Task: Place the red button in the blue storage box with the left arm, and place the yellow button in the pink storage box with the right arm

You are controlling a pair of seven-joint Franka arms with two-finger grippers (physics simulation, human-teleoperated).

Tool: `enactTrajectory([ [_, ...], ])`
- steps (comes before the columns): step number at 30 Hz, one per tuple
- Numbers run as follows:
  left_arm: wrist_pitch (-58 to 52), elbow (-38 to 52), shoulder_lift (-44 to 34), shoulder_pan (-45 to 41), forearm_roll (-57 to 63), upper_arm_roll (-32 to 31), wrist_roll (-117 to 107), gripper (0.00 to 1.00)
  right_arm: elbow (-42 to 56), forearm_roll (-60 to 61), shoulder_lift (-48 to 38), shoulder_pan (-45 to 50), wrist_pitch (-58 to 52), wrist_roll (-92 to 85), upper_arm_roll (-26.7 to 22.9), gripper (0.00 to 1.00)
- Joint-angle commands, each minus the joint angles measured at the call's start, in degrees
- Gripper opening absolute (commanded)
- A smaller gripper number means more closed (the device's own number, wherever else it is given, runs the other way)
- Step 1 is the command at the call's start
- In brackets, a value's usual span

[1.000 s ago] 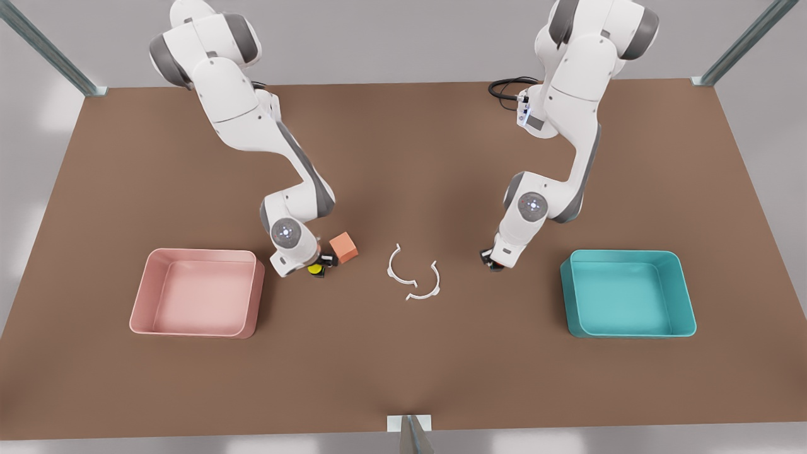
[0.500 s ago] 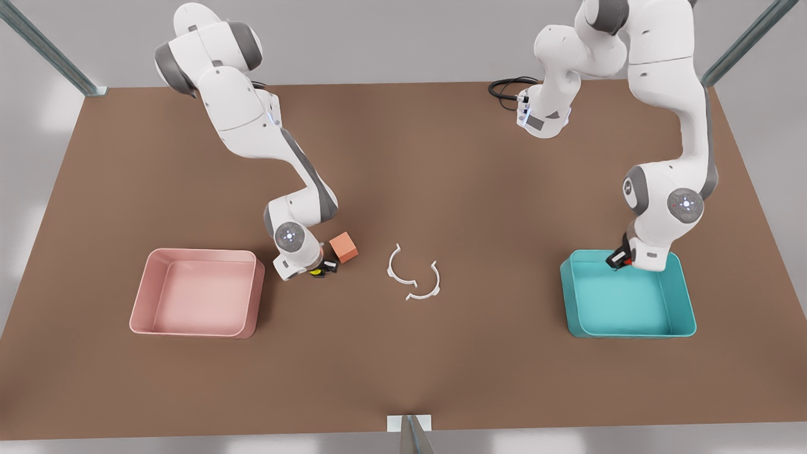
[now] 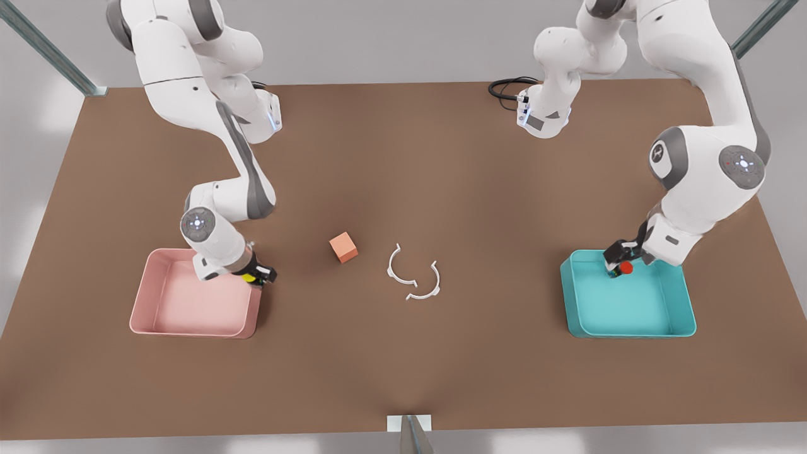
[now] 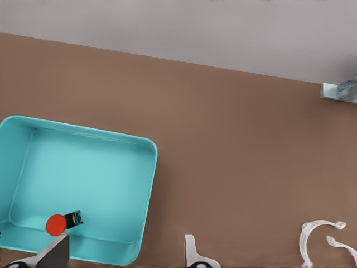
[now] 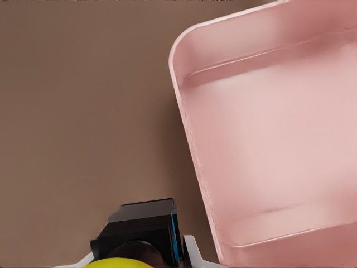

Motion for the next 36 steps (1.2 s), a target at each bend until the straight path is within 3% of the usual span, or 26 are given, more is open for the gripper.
enactTrajectory([
  [1, -19.5, 3.3, -3.1, 5.0, 3.8, -6.2, 12.6, 1.0, -1.5, -2.7, -2.1, -2.6, -5.6, -9.5, 0.1, 0.26],
  [8, -21.8, 6.0, -2.7, 5.0, 3.8, -6.2, 12.2, 1.0, -11.3, -2.7, -8.1, -9.9, -5.8, -17.0, 0.2, 0.27],
  [13, -22.5, 6.1, -2.8, 4.9, 3.8, -6.2, 12.2, 1.0, -8.4, -5.7, -4.0, -14.1, -1.8, -22.0, 0.0, 0.29],
  [14, -22.5, 6.1, -2.8, 5.0, 3.8, -6.2, 12.2, 1.0, -8.2, -5.8, -3.8, -14.2, -1.9, -22.0, -0.1, 0.43],
  [15, -22.5, 6.1, -2.8, 5.0, 3.8, -6.2, 12.2, 1.0, -7.8, -5.8, -3.6, -14.5, -1.8, -23.7, -0.1, 0.95],
  [16, -22.5, 6.1, -2.8, 4.9, 3.8, -6.3, 12.1, 1.0, -7.5, -5.7, -3.6, -14.8, -2.2, -23.7, 0.0, 1.0],
  [21, -23.2, 6.1, -3.0, 4.8, 3.8, -6.3, 12.1, 1.0, 1.1, -5.6, -4.0, -14.1, -13.1, -23.1, 1.5, 1.0],
  [25, -23.9, 6.6, -3.0, 4.7, 3.8, -6.5, 11.1, 1.0, 23.8, -5.7, -5.8, -14.1, -41.6, -21.4, 8.1, 1.0],
  [28, -23.9, 6.7, -2.9, 4.4, 3.8, -6.5, 10.9, 1.0, 38.0, -5.7, -6.0, -14.1, -54.0, -21.9, 10.3, 1.0],
  [36, -23.9, 6.7, -2.9, 4.4, 3.8, -6.5, 10.8, 1.0, 33.0, -4.9, -10.3, -15.9, -52.2, -20.7, 9.8, 1.0],
])
